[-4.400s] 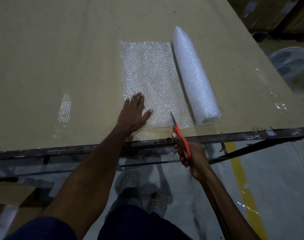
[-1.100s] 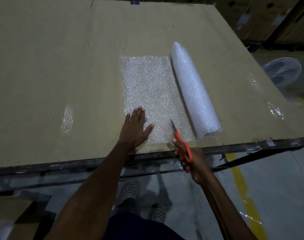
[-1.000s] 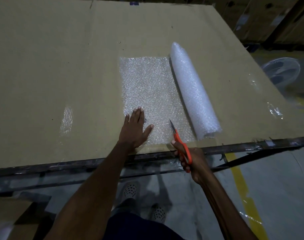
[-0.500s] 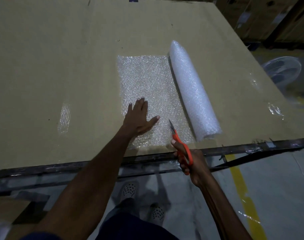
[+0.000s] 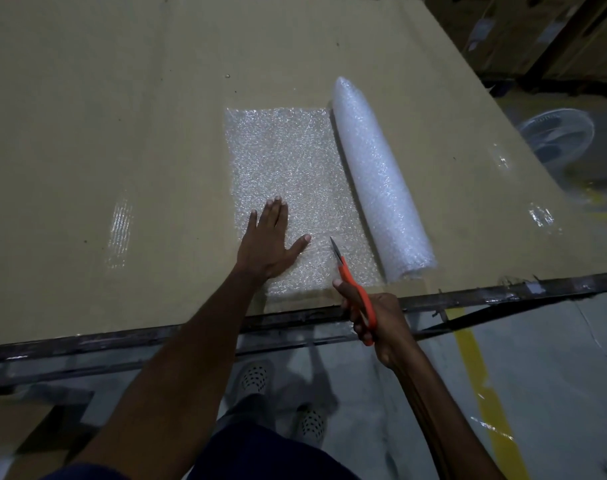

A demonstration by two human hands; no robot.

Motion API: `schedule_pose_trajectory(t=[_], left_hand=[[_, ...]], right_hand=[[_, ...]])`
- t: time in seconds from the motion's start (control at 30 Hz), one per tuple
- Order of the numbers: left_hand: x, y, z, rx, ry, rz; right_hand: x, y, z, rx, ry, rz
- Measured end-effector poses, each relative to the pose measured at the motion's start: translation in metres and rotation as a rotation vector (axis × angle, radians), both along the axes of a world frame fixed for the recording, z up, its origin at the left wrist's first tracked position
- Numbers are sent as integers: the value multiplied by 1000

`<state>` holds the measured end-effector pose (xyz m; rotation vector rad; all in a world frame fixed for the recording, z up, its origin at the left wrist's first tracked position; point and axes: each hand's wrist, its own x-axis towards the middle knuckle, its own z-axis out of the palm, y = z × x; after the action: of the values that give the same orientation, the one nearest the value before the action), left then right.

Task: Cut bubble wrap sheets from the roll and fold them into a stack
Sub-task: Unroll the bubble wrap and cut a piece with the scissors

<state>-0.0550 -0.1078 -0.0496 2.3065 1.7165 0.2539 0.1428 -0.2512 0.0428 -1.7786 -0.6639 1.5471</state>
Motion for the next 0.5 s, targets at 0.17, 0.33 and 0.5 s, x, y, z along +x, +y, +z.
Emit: schedule_pose_trajectory(t=[0.17, 0.33, 0.5], left_hand=[[0, 0, -2, 4, 5, 4], [0, 0, -1, -8, 2, -2], [0, 0, -1, -8, -7, 1]], right_hand=[[3, -1, 1, -31, -7, 16], [0, -6, 1, -46, -3, -11], [-2, -4, -3, -33, -10, -22]])
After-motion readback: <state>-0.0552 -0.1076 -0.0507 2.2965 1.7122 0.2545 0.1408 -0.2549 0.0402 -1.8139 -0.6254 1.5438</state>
